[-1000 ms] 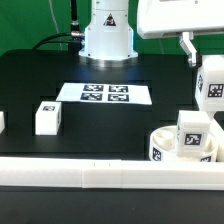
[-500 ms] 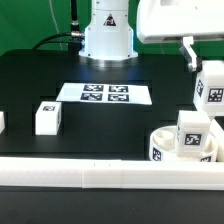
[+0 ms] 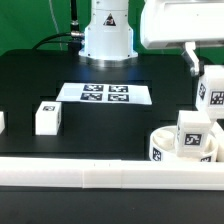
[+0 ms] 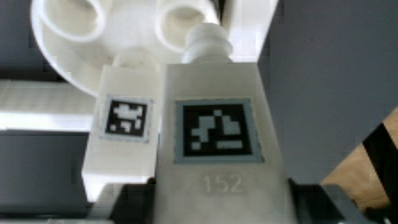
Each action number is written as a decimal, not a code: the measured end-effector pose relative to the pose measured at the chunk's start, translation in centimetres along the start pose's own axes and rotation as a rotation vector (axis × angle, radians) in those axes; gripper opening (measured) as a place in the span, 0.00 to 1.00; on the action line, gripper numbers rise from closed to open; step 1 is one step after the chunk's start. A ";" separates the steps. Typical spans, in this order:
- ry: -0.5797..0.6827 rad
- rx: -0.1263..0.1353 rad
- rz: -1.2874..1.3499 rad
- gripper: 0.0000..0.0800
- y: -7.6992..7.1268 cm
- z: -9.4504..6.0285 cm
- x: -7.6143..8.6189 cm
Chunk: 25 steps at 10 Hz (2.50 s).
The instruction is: Assemble stool
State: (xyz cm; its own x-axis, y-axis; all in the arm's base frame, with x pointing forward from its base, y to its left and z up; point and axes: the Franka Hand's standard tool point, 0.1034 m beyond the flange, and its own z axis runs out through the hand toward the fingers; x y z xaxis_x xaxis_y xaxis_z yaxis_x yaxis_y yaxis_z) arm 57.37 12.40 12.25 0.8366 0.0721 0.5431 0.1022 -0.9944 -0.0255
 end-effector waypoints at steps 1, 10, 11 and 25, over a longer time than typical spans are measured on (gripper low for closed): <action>0.001 0.000 0.000 0.42 0.0 0.0 0.1; -0.010 -0.014 -0.023 0.42 1.2 1.2 -0.1; -0.010 -0.013 -0.024 0.42 1.1 1.3 -0.2; -0.015 -0.018 -0.040 0.80 1.7 1.4 -0.6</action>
Offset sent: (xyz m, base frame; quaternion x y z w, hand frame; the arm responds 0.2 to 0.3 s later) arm 0.0089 -0.0033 0.0061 -0.0031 -0.0067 -0.0254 0.9997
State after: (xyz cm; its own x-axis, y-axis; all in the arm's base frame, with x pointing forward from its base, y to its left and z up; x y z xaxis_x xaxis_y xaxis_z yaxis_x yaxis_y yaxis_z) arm 57.74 10.78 10.71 0.8399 0.1128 0.5309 0.1261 -0.9920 0.0114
